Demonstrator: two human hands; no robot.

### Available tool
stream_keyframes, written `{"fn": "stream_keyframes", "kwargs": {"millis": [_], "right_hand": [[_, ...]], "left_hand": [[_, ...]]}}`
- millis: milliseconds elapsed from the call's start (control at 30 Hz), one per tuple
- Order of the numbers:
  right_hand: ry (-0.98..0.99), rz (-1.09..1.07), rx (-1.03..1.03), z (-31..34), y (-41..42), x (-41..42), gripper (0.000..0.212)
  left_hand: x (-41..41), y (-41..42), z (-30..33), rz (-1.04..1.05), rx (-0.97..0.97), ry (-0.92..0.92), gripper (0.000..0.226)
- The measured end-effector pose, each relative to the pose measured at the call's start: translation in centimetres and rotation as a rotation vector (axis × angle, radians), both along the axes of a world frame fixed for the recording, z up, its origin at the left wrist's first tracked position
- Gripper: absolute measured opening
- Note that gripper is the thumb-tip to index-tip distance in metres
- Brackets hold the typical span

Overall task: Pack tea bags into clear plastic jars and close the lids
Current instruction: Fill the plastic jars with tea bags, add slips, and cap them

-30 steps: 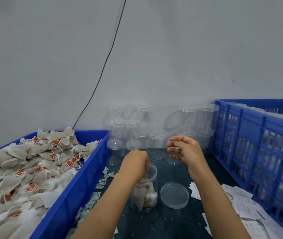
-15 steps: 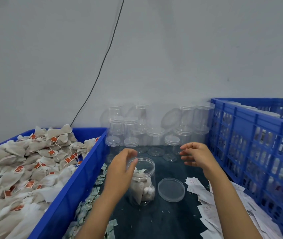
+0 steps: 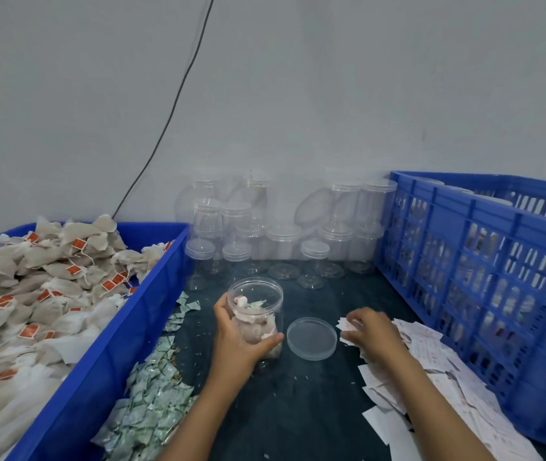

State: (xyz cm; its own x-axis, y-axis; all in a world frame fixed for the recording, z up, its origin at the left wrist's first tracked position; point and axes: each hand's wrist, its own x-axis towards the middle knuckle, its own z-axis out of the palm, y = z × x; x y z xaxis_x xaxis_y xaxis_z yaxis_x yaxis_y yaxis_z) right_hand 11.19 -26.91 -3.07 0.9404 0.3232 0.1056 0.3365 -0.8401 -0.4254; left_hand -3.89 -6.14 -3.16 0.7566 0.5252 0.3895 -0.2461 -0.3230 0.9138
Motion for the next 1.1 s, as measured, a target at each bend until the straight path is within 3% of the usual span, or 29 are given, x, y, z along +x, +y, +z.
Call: {"fn": "stream_keyframes", "kwargs": {"millis": [67,167,300,433,600,700,867,967,1100], "right_hand": [[-0.012,0.035,-0.055,0.3,0.0,0.2,0.038],[-0.129,0.027,-0.118,0.2,0.2,0.0,0.018],[-0.220,-0.066,-0.107,0.0,0.5,-0.5,0.018],[-0.233,-0.137,0.047,0.2,0.4,-1.2,0.021],[-0.619,-0.088,0.337,2.1,1.1,-3.1,0.006],[-0.742,-0.025,0.482,3.7,2.0,-4.7,0.009],[-0.779,0.253,0.768,5.4,3.9,-7.7,0.004],[-0.661,0.388,0.877,6.0,5.6,-9.3,0.009],[-0.542,0.466,0.640,5.8,6.9,-10.0,0.013]], "left_hand": [[-0.3,0.0,-0.5,-0.006,0.026,0.029,0.097],[-0.5,-0.1,-0.7,-0.017,0.032,0.056,0.099],[-0.6,-0.1,-0.8,-0.023,0.029,0.046,0.098],[-0.6,-0.1,-0.9,-0.007,0.015,0.017,0.096],[-0.8,-0.3,-0.9,-0.004,0.032,-0.022,0.095],[-0.8,-0.6,-0.8,0.002,0.078,-0.046,0.097],[-1.0,-0.9,-0.7,0.005,0.156,-0.052,0.102],[-1.0,-1.0,-0.5,0.003,0.196,-0.044,0.101],[-1.1,-1.0,-0.7,-0.006,0.240,-0.028,0.102]]}}
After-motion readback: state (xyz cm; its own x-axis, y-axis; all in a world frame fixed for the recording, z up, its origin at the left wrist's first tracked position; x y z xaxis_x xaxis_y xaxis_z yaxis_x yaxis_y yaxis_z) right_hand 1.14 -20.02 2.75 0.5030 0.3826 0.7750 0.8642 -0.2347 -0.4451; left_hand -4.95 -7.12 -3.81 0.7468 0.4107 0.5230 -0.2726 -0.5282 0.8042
